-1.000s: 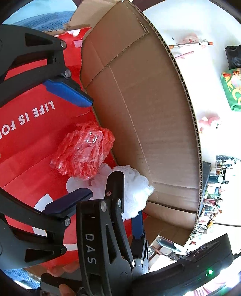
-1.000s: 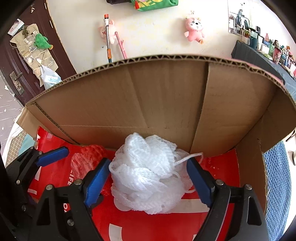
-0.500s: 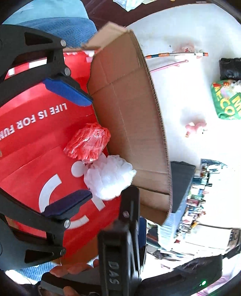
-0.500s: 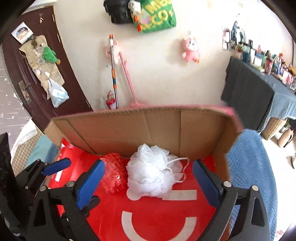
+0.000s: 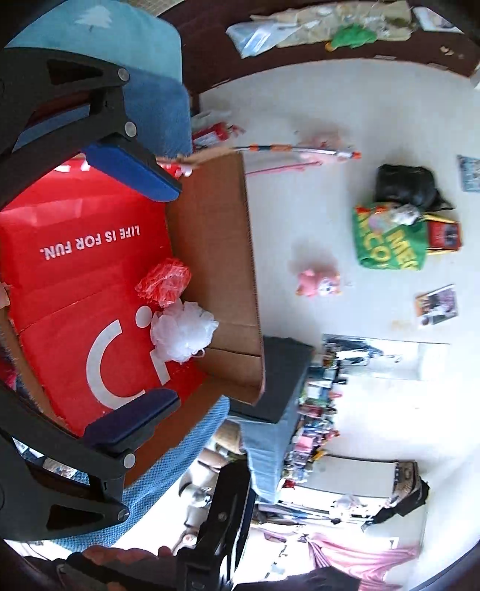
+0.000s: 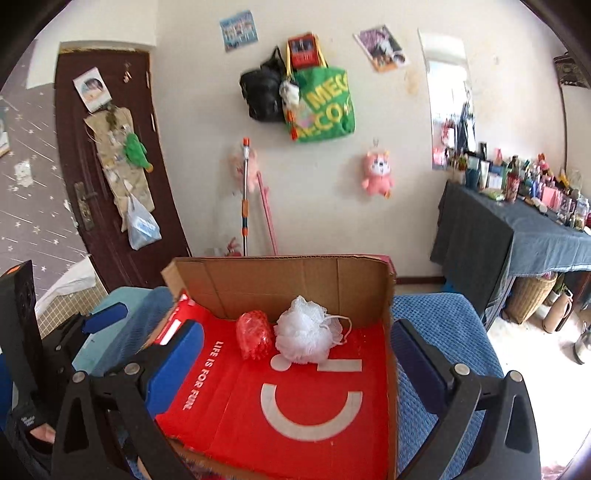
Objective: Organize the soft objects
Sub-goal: 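Move both tools back toward the remaining items on the blanket, then grasp the cream crocheted scrunchie with the right tool while the left tool grasps the black yarn ball, then carry the scrunchie and black yarn ball into the box with both tools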
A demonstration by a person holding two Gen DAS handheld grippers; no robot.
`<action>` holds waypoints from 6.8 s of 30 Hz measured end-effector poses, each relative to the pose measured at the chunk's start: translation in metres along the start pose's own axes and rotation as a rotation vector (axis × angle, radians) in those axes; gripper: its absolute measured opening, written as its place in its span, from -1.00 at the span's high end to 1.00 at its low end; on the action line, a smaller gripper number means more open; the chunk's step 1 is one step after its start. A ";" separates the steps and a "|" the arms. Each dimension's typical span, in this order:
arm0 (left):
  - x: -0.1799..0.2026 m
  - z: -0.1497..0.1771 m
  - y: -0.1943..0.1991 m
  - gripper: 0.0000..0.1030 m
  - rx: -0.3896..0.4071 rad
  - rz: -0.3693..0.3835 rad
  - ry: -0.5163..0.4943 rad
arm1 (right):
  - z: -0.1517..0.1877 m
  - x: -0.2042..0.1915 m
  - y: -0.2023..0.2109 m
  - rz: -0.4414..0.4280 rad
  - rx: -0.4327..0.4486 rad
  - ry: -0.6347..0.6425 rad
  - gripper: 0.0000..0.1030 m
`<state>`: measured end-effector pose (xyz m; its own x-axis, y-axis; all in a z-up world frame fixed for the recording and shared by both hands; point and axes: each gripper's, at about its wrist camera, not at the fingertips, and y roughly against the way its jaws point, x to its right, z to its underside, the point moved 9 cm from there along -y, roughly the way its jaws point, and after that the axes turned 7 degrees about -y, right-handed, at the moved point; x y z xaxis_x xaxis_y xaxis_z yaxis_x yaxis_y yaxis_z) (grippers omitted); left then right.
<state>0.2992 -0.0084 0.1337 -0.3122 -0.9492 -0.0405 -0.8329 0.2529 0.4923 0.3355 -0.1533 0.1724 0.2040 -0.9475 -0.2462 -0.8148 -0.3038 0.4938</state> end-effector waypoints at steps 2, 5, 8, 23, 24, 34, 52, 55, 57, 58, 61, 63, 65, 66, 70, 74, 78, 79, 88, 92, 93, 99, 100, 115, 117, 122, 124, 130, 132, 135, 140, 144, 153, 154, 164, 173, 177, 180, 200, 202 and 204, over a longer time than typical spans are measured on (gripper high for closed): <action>0.004 0.000 0.020 -1.00 0.039 -0.018 -0.003 | 0.009 -0.001 0.020 0.000 0.030 0.016 -1.00; 0.012 0.004 0.040 -1.00 0.068 -0.034 0.004 | 0.024 0.000 0.043 -0.003 0.056 0.031 -1.00; 0.018 0.014 0.063 -1.00 0.108 -0.074 -0.002 | 0.041 0.000 0.064 0.000 0.085 0.040 -1.00; 0.059 0.082 0.135 -1.00 0.219 -0.087 0.005 | 0.137 0.002 0.125 0.080 0.193 0.054 -1.00; 0.062 0.088 0.138 -1.00 0.219 -0.090 0.004 | 0.143 0.002 0.126 0.087 0.200 0.059 -1.00; 0.069 0.139 0.144 -1.00 0.190 -0.117 0.009 | 0.199 0.001 0.120 0.101 0.199 0.056 -1.00; 0.069 0.203 0.123 -1.00 0.084 -0.119 0.045 | 0.261 0.015 0.089 0.142 0.070 0.014 -1.00; 0.068 0.205 0.122 -1.00 0.076 -0.120 0.046 | 0.262 0.017 0.086 0.144 0.061 0.007 -1.00; 0.067 0.206 0.122 -1.00 0.075 -0.122 0.052 | 0.263 0.018 0.085 0.140 0.056 0.000 -1.00; 0.066 0.206 0.122 -1.00 0.072 -0.120 0.055 | 0.263 0.018 0.084 0.141 0.053 -0.001 -1.00; 0.066 0.208 0.120 -1.00 0.063 -0.118 0.057 | 0.264 0.018 0.083 0.146 0.047 0.001 -1.00; 0.066 0.209 0.118 -1.00 0.053 -0.116 0.056 | 0.264 0.019 0.082 0.146 0.046 0.000 -1.00; 0.066 0.210 0.117 -1.00 0.048 -0.117 0.056 | 0.264 0.020 0.082 0.147 0.045 -0.001 -1.00; 0.066 0.210 0.116 -1.00 0.047 -0.117 0.055 | 0.263 0.020 0.082 0.148 0.045 -0.001 -1.00; 0.063 0.209 0.115 -1.00 0.038 -0.122 0.055 | 0.262 0.022 0.081 0.151 0.039 -0.005 -1.00; 0.057 0.208 0.111 -1.00 0.019 -0.130 0.062 | 0.256 0.026 0.078 0.161 0.033 -0.006 -1.00; 0.047 0.205 0.106 -1.00 -0.010 -0.142 0.062 | 0.247 0.035 0.074 0.177 0.015 -0.011 -1.00; 0.043 0.204 0.105 -1.00 -0.015 -0.151 0.059 | 0.246 0.036 0.073 0.178 0.012 -0.014 -1.00; 0.003 0.192 0.093 -1.00 -0.078 -0.169 0.074 | 0.219 0.064 0.054 0.196 -0.051 -0.052 -1.00; -0.017 0.193 0.086 -1.00 -0.120 -0.182 0.090 | 0.217 0.075 0.041 0.172 -0.108 -0.096 -1.00; -0.022 0.194 0.084 -1.00 -0.129 -0.187 0.099 | 0.216 0.077 0.039 0.161 -0.120 -0.111 -1.00; -0.045 0.201 0.071 -0.90 -0.194 -0.170 0.147 | 0.215 0.087 0.024 0.146 -0.174 -0.137 -1.00; -0.047 0.202 0.069 -0.75 -0.204 -0.169 0.149 | 0.216 0.088 0.021 0.143 -0.186 -0.134 -0.95; -0.025 0.208 0.051 0.41 -0.219 0.019 0.164 | 0.214 0.075 0.025 0.062 -0.196 -0.098 0.41; -0.023 0.202 0.058 0.41 -0.200 0.021 0.159 | 0.205 0.069 0.035 0.039 -0.164 -0.100 0.41; -0.015 0.185 0.075 0.41 -0.143 0.033 0.140 | 0.187 0.046 0.054 0.014 -0.095 -0.046 0.41; -0.009 0.180 0.079 0.41 -0.126 0.043 0.132 | 0.185 0.038 0.053 0.010 -0.090 -0.027 0.41; 0.003 0.178 0.083 0.41 -0.111 0.065 0.131 | 0.189 0.021 0.048 -0.030 -0.105 -0.022 0.41; 0.009 0.176 0.085 0.41 -0.102 0.072 0.129 | 0.192 0.016 0.048 -0.043 -0.112 -0.021 0.41; 0.018 0.174 0.087 0.41 -0.092 0.077 0.123 | 0.198 0.009 0.045 -0.057 -0.126 -0.004 0.41; 0.031 0.172 0.091 0.41 -0.074 0.101 0.122 | 0.202 0.001 0.043 -0.078 -0.137 0.002 0.41; 0.040 0.171 0.090 0.41 -0.076 0.108 0.099 | 0.203 0.002 0.044 -0.076 -0.139 0.001 0.41; 0.048 0.168 0.086 0.41 -0.078 0.126 0.089 | 0.199 0.011 0.045 -0.063 -0.130 -0.017 0.41; 0.047 0.167 0.084 0.41 -0.080 0.124 0.090 | 0.198 0.011 0.045 -0.064 -0.129 -0.017 0.41; 0.036 0.138 0.073 0.41 -0.060 0.131 0.068 | 0.151 0.010 0.027 -0.022 -0.061 0.031 0.41; 0.014 0.101 0.031 0.41 -0.104 0.134 0.019 | 0.110 0.022 -0.033 0.042 -0.118 0.082 0.41; 0.006 0.089 -0.001 0.41 -0.171 0.138 -0.019 | 0.097 0.029 -0.066 0.086 -0.189 0.114 0.41; -0.005 0.082 -0.032 0.41 -0.246 0.134 -0.026 | 0.091 0.036 -0.091 0.128 -0.249 0.131 0.41; -0.041 0.104 -0.136 0.41 -0.548 0.067 0.020 | 0.108 0.067 -0.177 0.288 -0.541 0.131 0.40; -0.043 0.107 -0.138 0.41 -0.559 0.058 0.019 | 0.109 0.068 -0.178 0.291 -0.543 0.139 0.39; -0.045 0.107 -0.139 0.41 -0.562 0.059 0.024 | 0.112 0.070 -0.179 0.295 -0.548 0.145 0.39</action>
<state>0.3794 0.0190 -0.0262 -0.3351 -0.9420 0.0180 -0.4407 0.1736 0.8807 0.4348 -0.1536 -0.0264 0.1160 -0.9913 0.0619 -0.4599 0.0016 0.8880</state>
